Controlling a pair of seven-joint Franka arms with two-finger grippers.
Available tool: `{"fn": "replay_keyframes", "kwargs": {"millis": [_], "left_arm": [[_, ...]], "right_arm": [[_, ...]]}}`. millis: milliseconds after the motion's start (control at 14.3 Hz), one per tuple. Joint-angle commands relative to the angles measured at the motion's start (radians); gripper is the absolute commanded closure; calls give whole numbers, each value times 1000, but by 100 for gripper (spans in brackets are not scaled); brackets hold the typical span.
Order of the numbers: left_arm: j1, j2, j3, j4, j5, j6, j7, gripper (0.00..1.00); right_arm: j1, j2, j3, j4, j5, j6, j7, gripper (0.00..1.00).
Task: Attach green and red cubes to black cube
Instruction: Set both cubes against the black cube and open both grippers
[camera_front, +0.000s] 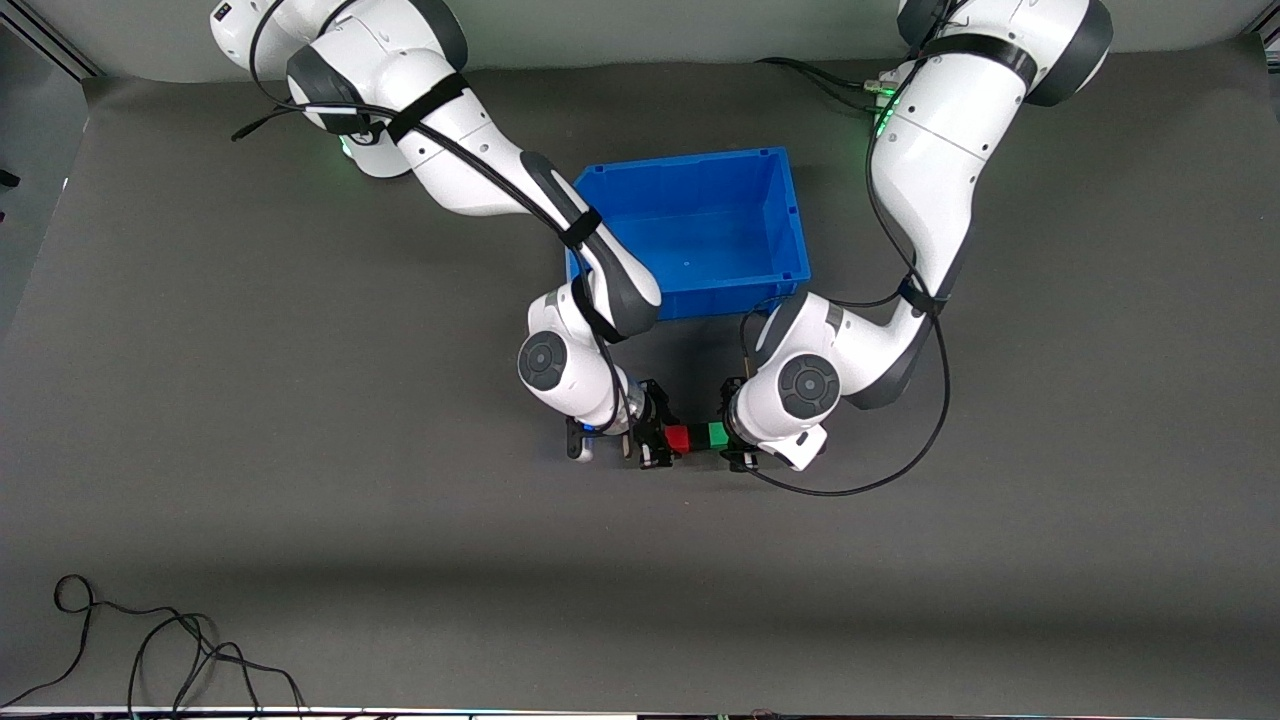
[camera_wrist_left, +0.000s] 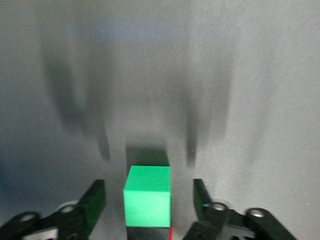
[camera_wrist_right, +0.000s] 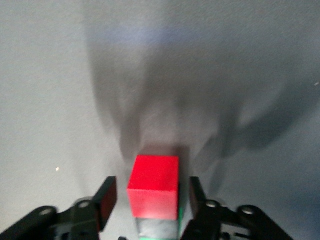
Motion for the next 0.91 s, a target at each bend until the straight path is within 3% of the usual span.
{"fn": "replay_keyframes", "kwargs": {"millis": [0, 209, 628, 837], "left_arm": [[30, -97, 29, -13, 8, -112, 74, 0], [87, -221, 38, -39, 19, -256, 287, 0], [256, -410, 38, -57, 114, -503, 817, 0], [340, -499, 37, -63, 129, -596, 1130, 0]], "right_arm": [[-10, -30, -21, 23, -16, -8, 15, 0], [-27, -117, -103, -3, -103, -191, -53, 0], [-20, -365, -410, -6, -143, -768, -562, 0], [-20, -503, -479, -23, -303, -942, -799, 0]]}}
